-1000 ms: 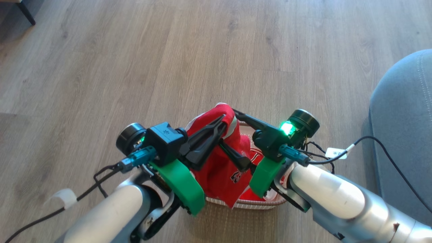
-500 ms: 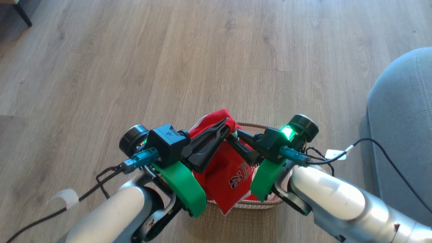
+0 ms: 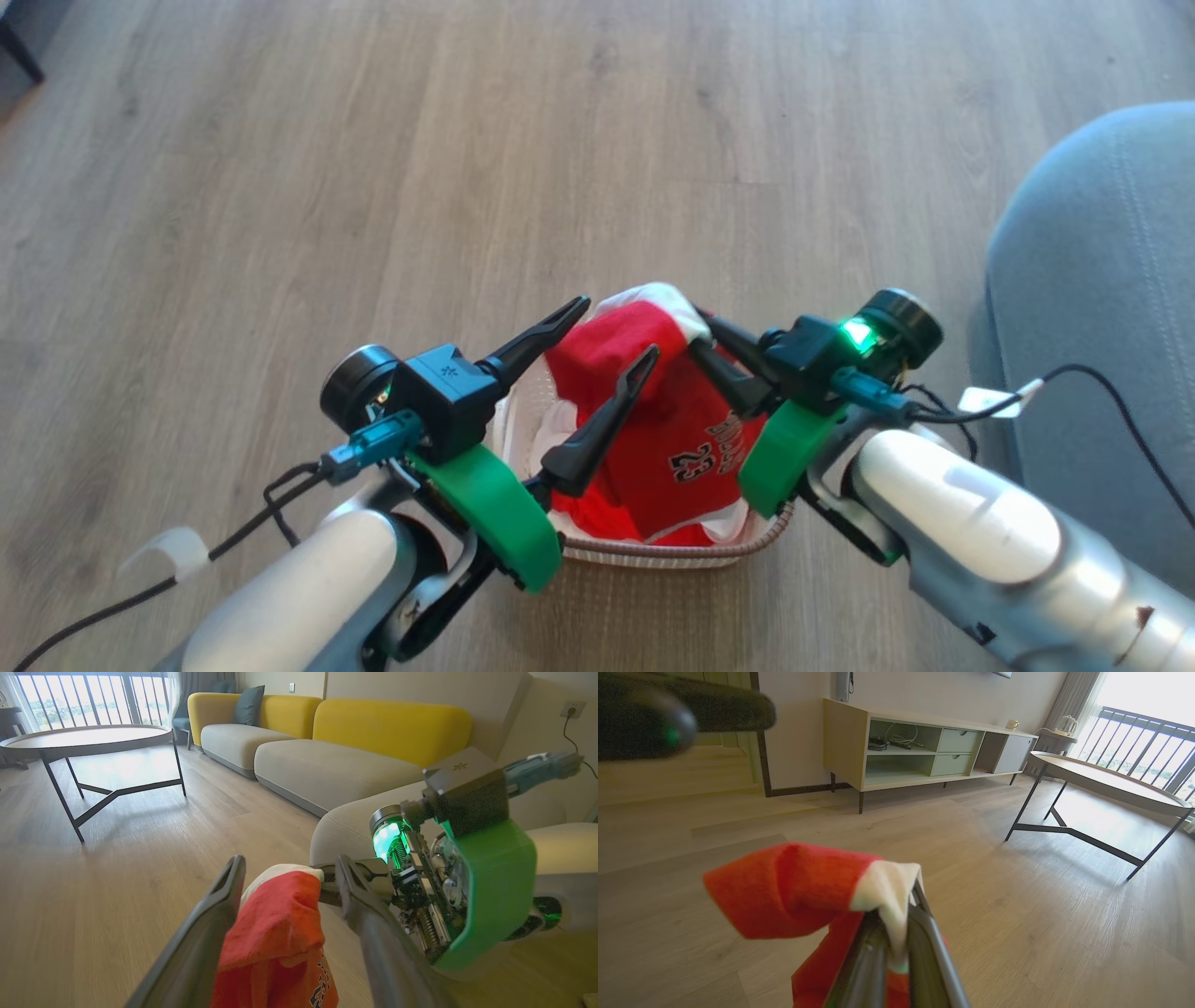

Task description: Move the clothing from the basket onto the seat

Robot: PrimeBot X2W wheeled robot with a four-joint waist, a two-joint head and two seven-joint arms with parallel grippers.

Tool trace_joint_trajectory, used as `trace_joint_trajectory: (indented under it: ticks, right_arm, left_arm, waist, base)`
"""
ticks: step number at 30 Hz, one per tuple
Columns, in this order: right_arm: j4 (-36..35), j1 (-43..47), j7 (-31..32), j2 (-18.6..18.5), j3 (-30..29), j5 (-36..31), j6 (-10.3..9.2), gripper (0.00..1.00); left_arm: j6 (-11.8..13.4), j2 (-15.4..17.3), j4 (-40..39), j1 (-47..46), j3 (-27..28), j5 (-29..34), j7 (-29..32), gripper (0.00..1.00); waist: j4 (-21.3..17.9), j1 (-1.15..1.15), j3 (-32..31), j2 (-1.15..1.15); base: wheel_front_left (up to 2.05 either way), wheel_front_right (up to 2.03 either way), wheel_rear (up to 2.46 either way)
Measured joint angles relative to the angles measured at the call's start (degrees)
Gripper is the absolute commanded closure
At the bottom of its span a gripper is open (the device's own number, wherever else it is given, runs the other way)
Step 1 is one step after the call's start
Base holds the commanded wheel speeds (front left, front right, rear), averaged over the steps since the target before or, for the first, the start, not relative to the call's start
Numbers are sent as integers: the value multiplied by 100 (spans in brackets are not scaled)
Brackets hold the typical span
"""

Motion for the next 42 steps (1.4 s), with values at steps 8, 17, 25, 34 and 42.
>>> trace_joint_trajectory:
  ticks: [8, 17, 25, 34, 42]
  right_arm:
    - [-141, 238, 0, -192, -369, -129, 0, 100]
    - [-438, 397, 127, -394, -840, -254, 0, 100]
    - [-756, 710, 260, -508, -1285, -415, 0, 100]
    - [-1009, 1032, 389, -522, -1752, -512, 0, 100]
    - [-1126, 1188, 438, -521, -2161, -605, 0, 100]
  left_arm:
    - [-94, 5, 300, 10, -7, 5, -223, 0]
    - [-149, -3, 407, 15, -77, 7, -342, 0]
    - [-193, -18, 430, 22, -199, 53, -342, 0]
    - [-191, -22, 409, 21, -227, 56, -342, 0]
    - [-190, -12, 358, 21, -231, 56, -341, 0]
  waist:
    - [-328, 0, 49, 0]
    - [-858, 0, 129, 0]
    - [-1253, 0, 217, 0]
    - [-1404, 0, 307, 0]
    - [-1462, 0, 406, 0]
  base:
    - [0, 0, 0]
    - [0, 0, 0]
    - [0, 0, 0]
    - [0, 0, 0]
    - [0, 0, 0]
